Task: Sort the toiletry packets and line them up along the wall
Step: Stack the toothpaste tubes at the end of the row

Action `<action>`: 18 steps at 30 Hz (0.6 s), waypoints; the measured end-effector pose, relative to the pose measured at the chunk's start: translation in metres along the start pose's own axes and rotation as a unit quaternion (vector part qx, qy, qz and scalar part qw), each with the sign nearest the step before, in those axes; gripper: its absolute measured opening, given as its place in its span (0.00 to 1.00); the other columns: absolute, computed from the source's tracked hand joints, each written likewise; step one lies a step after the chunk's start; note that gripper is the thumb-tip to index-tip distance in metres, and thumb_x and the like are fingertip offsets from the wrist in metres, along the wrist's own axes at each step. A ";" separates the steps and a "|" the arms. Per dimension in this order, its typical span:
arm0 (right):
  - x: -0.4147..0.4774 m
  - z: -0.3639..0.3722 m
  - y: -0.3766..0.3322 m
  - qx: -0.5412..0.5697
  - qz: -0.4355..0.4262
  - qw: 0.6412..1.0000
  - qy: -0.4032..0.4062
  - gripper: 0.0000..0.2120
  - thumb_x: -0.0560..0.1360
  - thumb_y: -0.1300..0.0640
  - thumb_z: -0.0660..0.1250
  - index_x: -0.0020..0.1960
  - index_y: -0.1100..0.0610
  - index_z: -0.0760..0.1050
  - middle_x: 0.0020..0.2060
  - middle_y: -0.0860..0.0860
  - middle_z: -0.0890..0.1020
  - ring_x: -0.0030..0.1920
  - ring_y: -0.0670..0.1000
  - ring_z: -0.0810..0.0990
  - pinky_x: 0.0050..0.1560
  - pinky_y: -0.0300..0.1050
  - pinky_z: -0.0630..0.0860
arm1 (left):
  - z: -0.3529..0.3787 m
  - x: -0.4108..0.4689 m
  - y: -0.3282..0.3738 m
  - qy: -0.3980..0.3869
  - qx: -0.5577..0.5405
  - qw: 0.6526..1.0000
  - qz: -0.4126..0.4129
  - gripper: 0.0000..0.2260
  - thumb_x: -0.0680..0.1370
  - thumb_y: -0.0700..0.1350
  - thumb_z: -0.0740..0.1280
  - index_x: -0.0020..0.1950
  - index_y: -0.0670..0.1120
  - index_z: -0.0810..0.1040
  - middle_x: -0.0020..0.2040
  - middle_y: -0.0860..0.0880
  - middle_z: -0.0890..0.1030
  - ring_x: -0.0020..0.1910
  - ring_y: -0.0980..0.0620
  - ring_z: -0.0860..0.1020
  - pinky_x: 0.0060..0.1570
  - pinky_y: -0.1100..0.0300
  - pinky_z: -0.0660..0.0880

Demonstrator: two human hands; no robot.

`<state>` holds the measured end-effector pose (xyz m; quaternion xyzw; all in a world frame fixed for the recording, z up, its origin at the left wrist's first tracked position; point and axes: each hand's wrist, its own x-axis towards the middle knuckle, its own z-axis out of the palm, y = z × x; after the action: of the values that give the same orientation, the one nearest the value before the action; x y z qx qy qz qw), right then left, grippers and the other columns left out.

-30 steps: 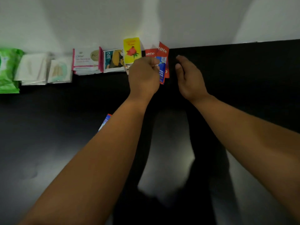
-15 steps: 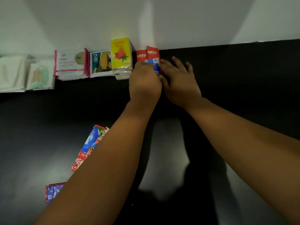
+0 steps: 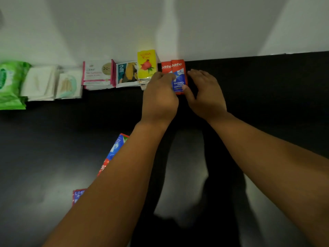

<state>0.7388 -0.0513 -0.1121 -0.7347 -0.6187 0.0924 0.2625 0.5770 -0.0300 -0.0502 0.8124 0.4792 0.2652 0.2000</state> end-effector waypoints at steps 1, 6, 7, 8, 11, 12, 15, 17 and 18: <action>-0.006 0.000 -0.004 -0.004 -0.008 1.000 0.024 0.27 0.79 0.42 0.61 0.71 0.58 0.70 0.68 0.56 0.76 0.70 0.55 0.72 0.73 0.54 0.65 | -0.010 -0.007 -0.001 0.003 -0.007 1.000 -0.005 0.18 0.80 0.48 0.60 0.64 0.39 0.78 0.61 0.40 0.78 0.61 0.47 0.77 0.57 0.61 0.72; -0.057 0.005 -0.039 0.000 -0.033 0.998 0.059 0.22 0.78 0.47 0.63 0.65 0.60 0.75 0.64 0.56 0.78 0.68 0.57 0.73 0.71 0.54 0.66 | -0.058 -0.059 -0.024 0.036 0.012 0.999 -0.031 0.11 0.80 0.39 0.65 0.61 0.44 0.81 0.57 0.46 0.81 0.55 0.52 0.79 0.56 0.66 0.70; -0.070 0.007 -0.049 0.011 -0.040 0.997 0.065 0.21 0.77 0.48 0.64 0.64 0.60 0.76 0.64 0.57 0.78 0.67 0.57 0.74 0.71 0.54 0.67 | -0.066 -0.072 -0.032 0.031 0.009 0.999 -0.041 0.11 0.80 0.38 0.65 0.61 0.44 0.81 0.56 0.46 0.81 0.54 0.53 0.79 0.55 0.66 0.71; -0.084 0.010 -0.061 0.027 -0.045 0.996 0.070 0.19 0.77 0.50 0.66 0.63 0.61 0.77 0.64 0.57 0.78 0.66 0.57 0.74 0.71 0.54 0.68 | -0.073 -0.085 -0.040 0.023 0.006 0.998 -0.049 0.11 0.79 0.37 0.66 0.60 0.44 0.81 0.56 0.46 0.82 0.54 0.52 0.80 0.55 0.65 0.73; -0.114 0.023 -0.098 0.080 -0.051 0.993 0.066 0.17 0.76 0.53 0.68 0.61 0.61 0.78 0.63 0.57 0.79 0.65 0.56 0.74 0.70 0.51 0.69 | -0.088 -0.118 -0.066 -0.009 0.015 0.997 -0.080 0.10 0.79 0.37 0.66 0.59 0.43 0.82 0.54 0.45 0.82 0.51 0.48 0.81 0.55 0.56 0.78; -0.120 0.028 -0.110 0.092 -0.051 0.993 0.056 0.17 0.76 0.54 0.68 0.61 0.61 0.78 0.63 0.57 0.79 0.65 0.56 0.74 0.70 0.51 0.69 | -0.092 -0.127 -0.075 -0.022 0.023 0.995 -0.091 0.10 0.79 0.38 0.66 0.59 0.44 0.82 0.54 0.45 0.81 0.51 0.48 0.81 0.55 0.55 0.78; -0.133 0.041 -0.144 0.105 -0.041 0.993 0.014 0.18 0.75 0.53 0.68 0.63 0.60 0.77 0.64 0.55 0.78 0.66 0.54 0.73 0.70 0.48 0.69 | -0.103 -0.150 -0.097 -0.063 0.042 0.989 -0.126 0.11 0.78 0.42 0.69 0.60 0.46 0.81 0.55 0.47 0.80 0.52 0.50 0.79 0.55 0.52 0.78; -0.137 0.049 -0.162 0.102 -0.035 0.994 -0.009 0.18 0.76 0.53 0.68 0.63 0.59 0.77 0.64 0.54 0.78 0.67 0.53 0.73 0.70 0.49 0.69 | -0.108 -0.160 -0.108 -0.079 0.044 0.986 -0.143 0.14 0.76 0.44 0.71 0.62 0.46 0.80 0.56 0.47 0.79 0.53 0.50 0.78 0.54 0.50 0.78; -0.139 0.053 -0.169 0.096 -0.034 0.995 -0.019 0.18 0.76 0.53 0.68 0.64 0.59 0.77 0.64 0.54 0.78 0.67 0.53 0.73 0.70 0.50 0.68 | -0.109 -0.164 -0.110 -0.085 0.046 0.984 -0.151 0.15 0.76 0.44 0.72 0.63 0.46 0.79 0.57 0.47 0.79 0.54 0.50 0.78 0.55 0.50 0.78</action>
<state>0.5389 -0.1534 -0.0990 -0.6828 -0.6365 0.1562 0.3228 0.3700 -0.1164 -0.0685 0.7588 0.5890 0.1395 0.2404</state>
